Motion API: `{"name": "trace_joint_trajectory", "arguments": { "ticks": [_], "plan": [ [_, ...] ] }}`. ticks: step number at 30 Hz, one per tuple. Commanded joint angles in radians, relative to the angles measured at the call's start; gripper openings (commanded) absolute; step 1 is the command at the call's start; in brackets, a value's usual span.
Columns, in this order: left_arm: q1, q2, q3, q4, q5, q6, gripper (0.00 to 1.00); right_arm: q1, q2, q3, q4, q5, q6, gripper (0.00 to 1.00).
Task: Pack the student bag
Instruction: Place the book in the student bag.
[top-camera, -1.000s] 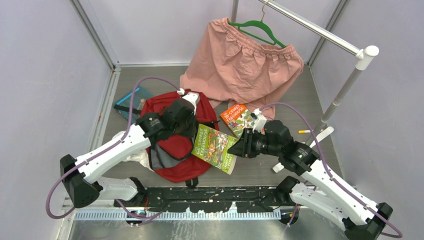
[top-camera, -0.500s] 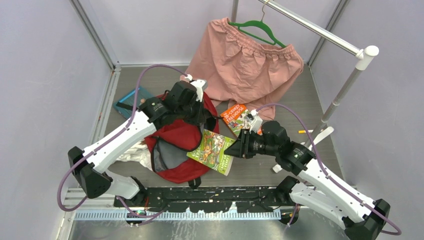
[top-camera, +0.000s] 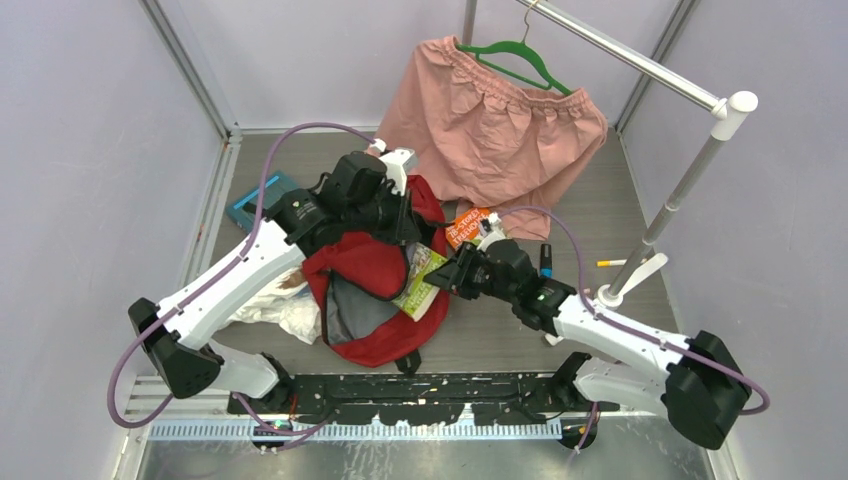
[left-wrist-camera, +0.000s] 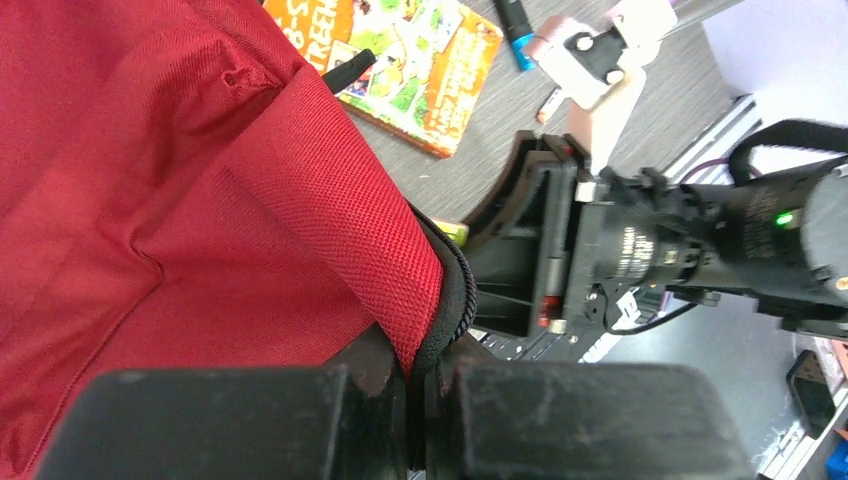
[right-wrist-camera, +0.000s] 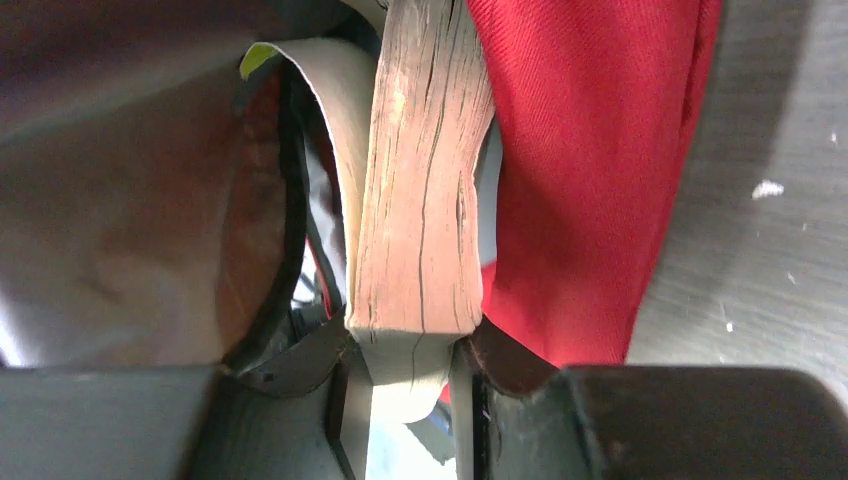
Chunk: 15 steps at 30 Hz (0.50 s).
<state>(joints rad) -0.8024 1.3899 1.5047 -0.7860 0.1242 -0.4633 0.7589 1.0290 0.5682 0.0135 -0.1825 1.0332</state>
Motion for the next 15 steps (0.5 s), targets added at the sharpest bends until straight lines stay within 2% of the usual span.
{"name": "trace_joint_trajectory", "arguments": {
  "ticks": [1, 5, 10, 15],
  "plan": [
    [0.002, -0.061, 0.005, 0.141, 0.084, -0.036, 0.00, 0.056, 0.038, 0.016, 0.447, 0.275, 0.120, 0.01],
    [0.002, -0.050, 0.003, 0.187, 0.133, -0.062, 0.00, 0.083, 0.158, 0.088, 0.517, 0.325, 0.145, 0.01],
    [0.002, -0.068, -0.006, 0.243, 0.120, -0.085, 0.00, 0.143, 0.277, 0.103, 0.617, 0.395, 0.219, 0.01],
    [0.002, -0.079, -0.018, 0.290, 0.138, -0.096, 0.00, 0.174, 0.401, 0.134, 0.650, 0.465, 0.187, 0.01]
  ]
}}
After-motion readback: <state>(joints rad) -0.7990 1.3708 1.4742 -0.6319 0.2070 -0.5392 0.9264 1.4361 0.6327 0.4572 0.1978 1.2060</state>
